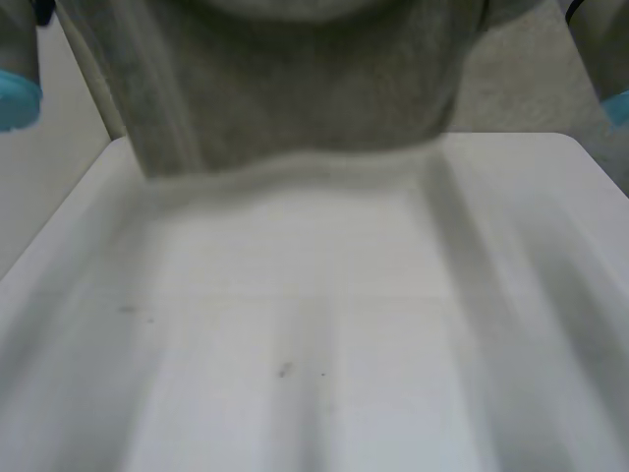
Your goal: Fold the towel.
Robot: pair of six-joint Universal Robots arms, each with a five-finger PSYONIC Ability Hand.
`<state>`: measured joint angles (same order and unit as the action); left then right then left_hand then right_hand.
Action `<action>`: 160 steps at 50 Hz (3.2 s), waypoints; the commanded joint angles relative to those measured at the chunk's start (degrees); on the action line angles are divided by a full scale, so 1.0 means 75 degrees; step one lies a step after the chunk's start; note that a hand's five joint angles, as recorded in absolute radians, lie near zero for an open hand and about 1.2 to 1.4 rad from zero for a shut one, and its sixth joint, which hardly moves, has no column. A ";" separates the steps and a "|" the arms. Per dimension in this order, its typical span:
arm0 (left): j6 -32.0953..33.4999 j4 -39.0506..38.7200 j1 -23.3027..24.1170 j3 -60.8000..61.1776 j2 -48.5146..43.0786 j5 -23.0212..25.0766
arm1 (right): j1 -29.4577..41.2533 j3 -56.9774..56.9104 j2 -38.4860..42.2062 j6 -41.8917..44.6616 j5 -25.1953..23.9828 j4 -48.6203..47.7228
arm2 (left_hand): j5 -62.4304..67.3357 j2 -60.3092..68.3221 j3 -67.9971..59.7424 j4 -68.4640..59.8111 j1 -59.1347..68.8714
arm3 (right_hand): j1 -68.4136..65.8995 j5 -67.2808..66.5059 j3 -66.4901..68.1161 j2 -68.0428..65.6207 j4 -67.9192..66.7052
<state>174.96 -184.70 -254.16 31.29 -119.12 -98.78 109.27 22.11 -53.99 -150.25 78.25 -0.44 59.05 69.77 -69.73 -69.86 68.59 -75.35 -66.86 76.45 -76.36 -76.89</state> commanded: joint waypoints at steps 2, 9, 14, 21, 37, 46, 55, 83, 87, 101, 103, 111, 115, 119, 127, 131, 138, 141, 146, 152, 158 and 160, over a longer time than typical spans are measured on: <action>-0.0371 0.0076 -0.0108 0.1594 0.0508 0.0034 | -0.0038 0.1619 -0.0231 0.0028 -0.0565 0.0970 | 0.1460 0.1364 -0.1370 -0.1352 0.1521 | -0.0620 -0.0418 0.0473 -0.0486 -0.0414; -0.0383 -0.0356 -0.0389 0.4437 0.0578 0.0116 | -0.0038 0.3094 0.0167 0.0566 -0.0928 0.1102 | 0.1460 0.1364 -0.1370 -0.1352 0.1521 | -0.0620 -0.0418 0.0473 -0.0486 -0.0414; -0.0348 -0.1128 -0.0412 0.5937 0.0391 0.0151 | -0.0027 0.4197 0.0775 0.1269 -0.1210 0.0774 | 0.1460 0.1364 -0.1370 -0.1352 0.1521 | -0.0620 -0.0418 0.0473 -0.0486 -0.0414; -0.0266 -0.2081 -0.0412 0.7032 -0.0055 0.0432 | 0.0008 0.5183 0.1679 0.1717 -0.1175 0.0211 | 0.1460 0.1364 -0.1370 -0.1352 0.1521 | 0.0327 0.0529 -0.0473 0.0461 0.0533; -0.0219 -0.2116 -0.0506 0.7242 0.0425 0.0456 | -0.0424 0.6191 0.0697 -0.1304 -0.0098 0.0234 | 0.1460 0.1364 -0.1370 -0.1352 0.1521 | 0.5046 0.5248 -0.5193 0.5181 0.5252; -0.0231 -0.2139 -0.0506 0.7430 0.0554 0.0479 | -0.0847 0.6637 0.0555 -0.2784 -0.0085 0.0269 | 0.1460 0.1364 -0.1370 -0.1352 0.1521 | 0.4912 0.5114 -0.5058 0.5046 0.5118; -0.0242 -0.2127 -0.0506 0.7465 0.0566 0.0479 | -0.0964 0.6872 0.0648 -0.3627 -0.0214 0.0281 | 0.1460 0.1364 -0.1370 -0.1352 0.1521 | 0.4912 0.5113 -0.5058 0.5046 0.5117; -0.0184 -0.1495 -0.0506 0.8332 0.1363 0.0749 | -0.1233 0.7914 -0.1609 -0.1417 -0.0250 0.0291 | 0.1460 0.1364 -0.1370 -0.1352 0.1521 | -0.0620 -0.0418 0.0473 -0.0486 -0.0414; -0.0137 -0.0853 -0.0494 0.9044 0.2040 0.0971 | -0.1292 0.8230 -0.2360 -0.0386 -0.0203 0.0723 | 0.1460 0.1364 -0.1370 -0.1352 0.1521 | -0.0620 -0.0418 0.0473 -0.0486 -0.0414; 0.1819 0.0439 -0.1582 1.1635 0.4994 0.2364 | -0.1984 0.9391 -0.4238 0.2291 -0.0250 0.3937 | 0.1460 0.1364 -0.1370 -0.1352 0.1521 | -0.0620 -0.0418 0.0473 -0.0486 -0.0414; 0.1878 0.0416 -0.1735 1.1707 0.5031 0.2575 | -0.1961 0.9322 -0.4238 0.2338 -0.0273 0.3821 | 0.1460 0.1364 -0.1370 -0.1352 0.1521 | -0.0620 -0.0418 0.0473 -0.0486 -0.0414; 0.1832 -0.0144 -0.1878 1.1136 0.4122 0.3057 | -0.1844 0.8399 -0.2685 0.2034 -0.0367 0.2662 | 0.1460 0.1364 -0.1370 -0.1352 0.1521 | -0.0620 -0.0418 0.0473 -0.0486 -0.0414; 0.1855 -0.0639 -0.1643 1.0512 0.3168 0.3022 | -0.1691 0.7622 -0.1836 0.1810 -0.0355 0.2449 | 0.1460 0.1364 -0.1370 -0.1352 0.1521 | -0.0620 -0.0418 0.0473 -0.0486 -0.0414; 0.1843 -0.0815 -0.1351 0.9064 0.1533 0.2847 | -0.1294 0.6209 -0.0446 0.1588 -0.0285 0.2181 | 0.1460 0.1364 -0.1370 -0.1352 0.1521 | -0.0620 -0.0418 0.0473 -0.0486 -0.0414; 0.1832 -0.0780 -0.0987 0.6695 -0.0602 0.2285 | -0.1035 0.4239 0.1185 0.1506 0.0219 0.1734 | 0.1460 0.1364 -0.1370 -0.1352 0.1521 | -0.0620 -0.0418 0.0473 -0.0486 -0.0414; 0.1832 -0.0780 -0.0765 0.5722 -0.1365 0.2214 | -0.0882 0.3567 0.1727 0.1529 0.0254 0.1699 | 0.1460 0.1364 -0.1370 -0.1352 0.1521 | -0.0620 -0.0418 0.0473 -0.0486 -0.0414; 0.1843 -0.0780 -0.0623 0.4889 -0.1952 0.2155 | -0.0824 0.2501 0.2559 0.1588 0.0477 0.1757 | 0.1460 0.1364 -0.1370 -0.1352 0.1521 | -0.0620 -0.0418 0.0473 -0.0486 -0.0414; 0.1843 -0.0768 -0.0623 0.4711 -0.2071 0.2108 | -0.0824 0.2011 0.2815 0.1599 0.0501 0.1711 | 0.1460 0.1364 -0.1370 -0.1352 0.1521 | -0.0620 -0.0418 0.0473 -0.0486 -0.0414; 0.1657 -0.0862 -0.0612 0.4453 -0.2258 0.2120 | -0.0824 0.1481 0.3168 0.1588 0.0536 0.1699 | -0.4021 -0.4117 0.4112 0.4129 -0.3961 | 0.5180 0.5382 -0.5327 0.5315 0.5386; 0.0686 -0.1026 -0.0542 0.4512 -0.2025 0.2155 | -0.0824 0.1212 0.3133 0.1470 0.0641 0.1722 | -0.7873 -0.7969 0.7964 0.7981 -0.7812 | 0.8713 0.8915 -0.8860 0.8848 0.8919; -0.0008 -0.1038 -0.0518 0.4723 -0.1555 0.2190 | -0.0835 0.1540 0.2266 0.0685 0.0653 0.1734 | -0.7873 -0.7969 0.7964 0.7981 -0.7812 | 0.8713 0.8915 -0.8860 0.8848 0.8919; -0.0323 -0.1049 -0.0518 0.5107 -0.1135 0.2167 | -0.0859 0.1774 0.2008 0.0439 0.0629 0.1722 | -0.7873 -0.7969 0.7964 0.7981 -0.7812 | 0.8713 0.8915 -0.8860 0.8848 0.8919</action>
<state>177.74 -192.39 -258.18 65.73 -132.73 -82.51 103.05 32.20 -33.81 -142.20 83.21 12.53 1.92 9.99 -9.98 -10.06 10.35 -13.47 -3.21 13.79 -14.27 -14.79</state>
